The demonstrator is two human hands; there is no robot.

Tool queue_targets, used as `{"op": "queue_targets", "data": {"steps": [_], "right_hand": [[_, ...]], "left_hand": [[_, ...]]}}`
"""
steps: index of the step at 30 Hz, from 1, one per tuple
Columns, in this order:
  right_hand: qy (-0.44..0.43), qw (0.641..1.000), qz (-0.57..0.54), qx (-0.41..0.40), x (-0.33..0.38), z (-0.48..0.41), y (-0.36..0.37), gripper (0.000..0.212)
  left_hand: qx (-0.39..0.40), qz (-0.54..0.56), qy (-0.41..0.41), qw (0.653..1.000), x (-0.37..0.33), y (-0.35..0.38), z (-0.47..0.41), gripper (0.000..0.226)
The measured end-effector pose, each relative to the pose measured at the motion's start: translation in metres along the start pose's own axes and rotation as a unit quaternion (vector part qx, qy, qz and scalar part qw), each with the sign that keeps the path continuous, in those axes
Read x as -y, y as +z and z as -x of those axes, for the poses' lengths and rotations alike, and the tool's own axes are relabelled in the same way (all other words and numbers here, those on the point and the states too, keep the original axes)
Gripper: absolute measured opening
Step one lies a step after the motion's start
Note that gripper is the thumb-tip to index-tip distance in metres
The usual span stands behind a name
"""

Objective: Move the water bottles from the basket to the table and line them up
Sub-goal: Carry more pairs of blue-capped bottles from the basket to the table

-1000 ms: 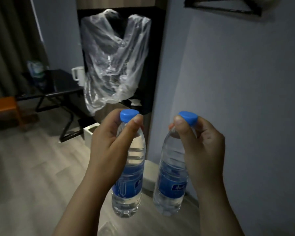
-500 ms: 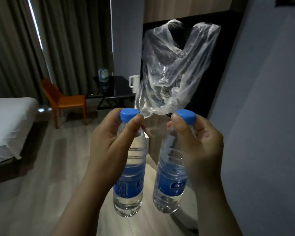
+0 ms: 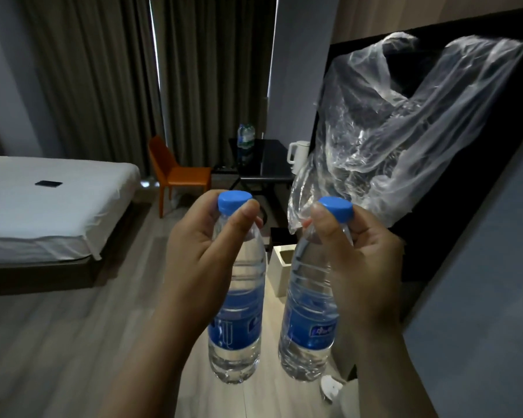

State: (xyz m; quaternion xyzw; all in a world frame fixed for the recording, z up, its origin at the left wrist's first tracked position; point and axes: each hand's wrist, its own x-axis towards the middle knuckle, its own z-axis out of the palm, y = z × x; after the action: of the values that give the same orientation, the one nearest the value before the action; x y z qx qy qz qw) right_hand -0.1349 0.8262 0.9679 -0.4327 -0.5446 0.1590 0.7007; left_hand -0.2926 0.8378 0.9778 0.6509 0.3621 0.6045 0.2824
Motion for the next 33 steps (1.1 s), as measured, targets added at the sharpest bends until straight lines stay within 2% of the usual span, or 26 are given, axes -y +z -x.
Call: {"op": "queue_targets", "data": {"steps": [12,18,23,33], "right_hand": [[0.007,1.000,-0.007,0.002,-0.090,-0.115,0.108,0.027],[-0.008,1.000,0.017,-0.014,-0.126,-0.171,0.173,0.026],[0.000,1.000,0.013,0.007,-0.159,-0.207,0.214,0.024],[0.012,1.000,-0.003,0.017,-0.256,-0.304,0.278,0.027]], "left_hand": [[-0.011,0.001,0.003,1.000,0.100,-0.020,-0.142,0.043],[-0.018,-0.017,0.012,1.000,0.156,-0.046,-0.221,0.042],[-0.026,-0.006,-0.005,1.000,0.203,-0.058,-0.268,0.040],[-0.035,-0.012,-0.011,0.999,0.295,-0.044,-0.382,0.032]]}}
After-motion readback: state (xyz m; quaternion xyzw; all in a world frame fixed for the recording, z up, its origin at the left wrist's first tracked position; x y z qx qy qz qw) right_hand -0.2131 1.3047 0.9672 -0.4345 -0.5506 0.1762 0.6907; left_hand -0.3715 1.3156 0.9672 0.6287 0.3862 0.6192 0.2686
